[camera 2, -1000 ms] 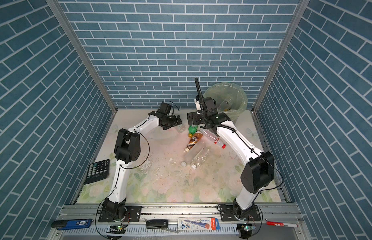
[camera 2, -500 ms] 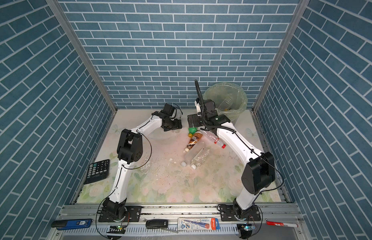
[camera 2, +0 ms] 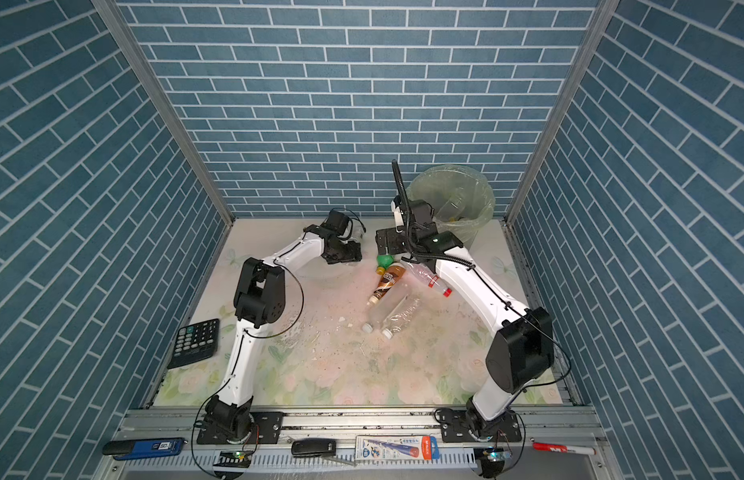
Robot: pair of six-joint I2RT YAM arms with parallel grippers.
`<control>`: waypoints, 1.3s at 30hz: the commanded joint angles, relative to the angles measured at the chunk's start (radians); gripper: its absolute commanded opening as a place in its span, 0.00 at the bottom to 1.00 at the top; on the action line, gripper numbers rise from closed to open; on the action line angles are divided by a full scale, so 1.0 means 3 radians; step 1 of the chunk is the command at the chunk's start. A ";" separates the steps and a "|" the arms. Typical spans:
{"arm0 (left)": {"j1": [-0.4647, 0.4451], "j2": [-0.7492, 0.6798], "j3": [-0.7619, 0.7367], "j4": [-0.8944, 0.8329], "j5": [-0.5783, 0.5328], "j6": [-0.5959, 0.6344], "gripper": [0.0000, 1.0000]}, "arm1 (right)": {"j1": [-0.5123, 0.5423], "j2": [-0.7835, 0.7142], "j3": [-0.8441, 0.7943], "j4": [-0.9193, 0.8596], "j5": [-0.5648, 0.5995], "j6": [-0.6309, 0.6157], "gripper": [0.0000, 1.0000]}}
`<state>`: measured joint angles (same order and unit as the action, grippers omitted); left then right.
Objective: Throw the plastic bottles in the bin
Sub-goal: 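Grasp the clear green-labelled bottle with the left gripper and lift it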
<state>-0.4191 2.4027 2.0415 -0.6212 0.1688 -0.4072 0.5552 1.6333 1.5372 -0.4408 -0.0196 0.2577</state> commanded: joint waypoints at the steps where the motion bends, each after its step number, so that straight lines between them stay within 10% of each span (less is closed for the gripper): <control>1: -0.0005 -0.0063 -0.0025 0.0065 -0.0024 0.0048 0.72 | 0.0001 -0.0139 -0.0082 0.0038 0.0000 0.0072 0.99; 14: 0.0049 -0.0244 -0.0336 0.0264 0.0217 -0.0014 0.55 | -0.0001 -0.0091 -0.0006 0.0048 -0.0131 0.0142 0.99; 39: 0.0247 -0.1755 -0.2834 0.3174 0.1263 -0.0953 0.55 | 0.0001 0.0420 0.0352 0.0077 -0.0606 0.0851 0.99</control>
<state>-0.3492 1.9339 1.2114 0.1764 0.5255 -0.6662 0.5552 1.7222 1.5700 -0.4332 -0.1593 0.4450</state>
